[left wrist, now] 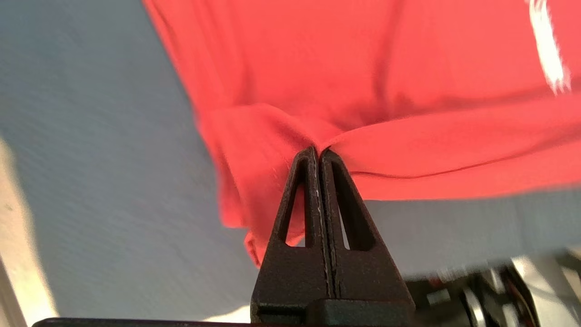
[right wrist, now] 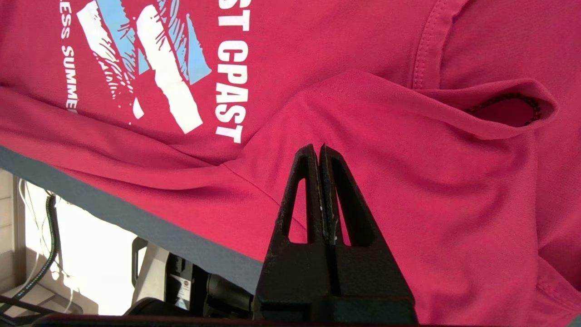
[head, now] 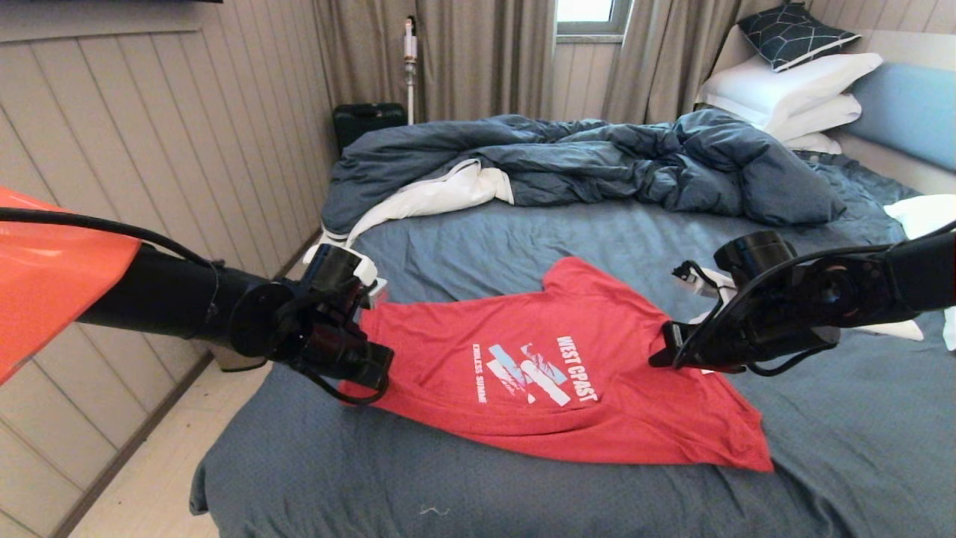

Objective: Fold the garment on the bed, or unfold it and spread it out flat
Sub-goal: Fold the red T-shirt

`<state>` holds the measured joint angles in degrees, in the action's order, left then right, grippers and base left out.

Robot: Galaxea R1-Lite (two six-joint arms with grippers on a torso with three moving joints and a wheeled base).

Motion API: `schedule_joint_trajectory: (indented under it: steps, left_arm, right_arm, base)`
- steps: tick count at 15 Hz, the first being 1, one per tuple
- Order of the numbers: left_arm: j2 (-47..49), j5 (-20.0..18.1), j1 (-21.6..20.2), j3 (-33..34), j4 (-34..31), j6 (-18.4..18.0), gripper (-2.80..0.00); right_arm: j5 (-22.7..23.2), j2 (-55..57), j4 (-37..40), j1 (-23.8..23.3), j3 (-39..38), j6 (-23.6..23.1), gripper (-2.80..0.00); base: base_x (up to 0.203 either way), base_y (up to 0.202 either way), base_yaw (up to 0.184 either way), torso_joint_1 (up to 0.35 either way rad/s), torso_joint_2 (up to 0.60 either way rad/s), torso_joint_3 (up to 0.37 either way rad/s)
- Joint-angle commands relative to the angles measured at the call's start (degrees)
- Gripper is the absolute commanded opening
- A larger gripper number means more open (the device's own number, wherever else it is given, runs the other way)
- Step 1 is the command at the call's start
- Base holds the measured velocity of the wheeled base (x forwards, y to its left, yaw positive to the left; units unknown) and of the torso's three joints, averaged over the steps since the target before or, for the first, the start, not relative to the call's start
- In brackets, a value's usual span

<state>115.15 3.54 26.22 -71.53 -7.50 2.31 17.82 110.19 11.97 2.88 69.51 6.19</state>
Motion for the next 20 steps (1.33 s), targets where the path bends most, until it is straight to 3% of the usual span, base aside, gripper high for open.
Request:
schedule_joint_trajectory:
  steps: [1,11,20]
  left_arm:
    - [1.3,0.1,-1.9,-2.8,-0.2,-1.0,-2.80]
    - [11.2,0.0,-3.3,-11.1,0.0,-3.7,-2.80]
    - [17.0,-0.8,-3.8,-17.3,-0.3,-10.0,-2.80]
  right_arm:
    - [0.1,0.1,0.1,0.1,0.1,0.0,-2.80]
    - [-0.2,1.2,-1.1,0.1,0.0,0.0,-2.80]
    - [-0.2,1.6,-1.1,0.1,-0.2,0.1,-2.80]
  base:
    - [0.000,0.000,0.000,0.000,0.00,0.000]
    - [0.000,0.000,0.000,0.000,0.00,0.000]
    - [0.000,0.000,0.000,0.000,0.00,0.000]
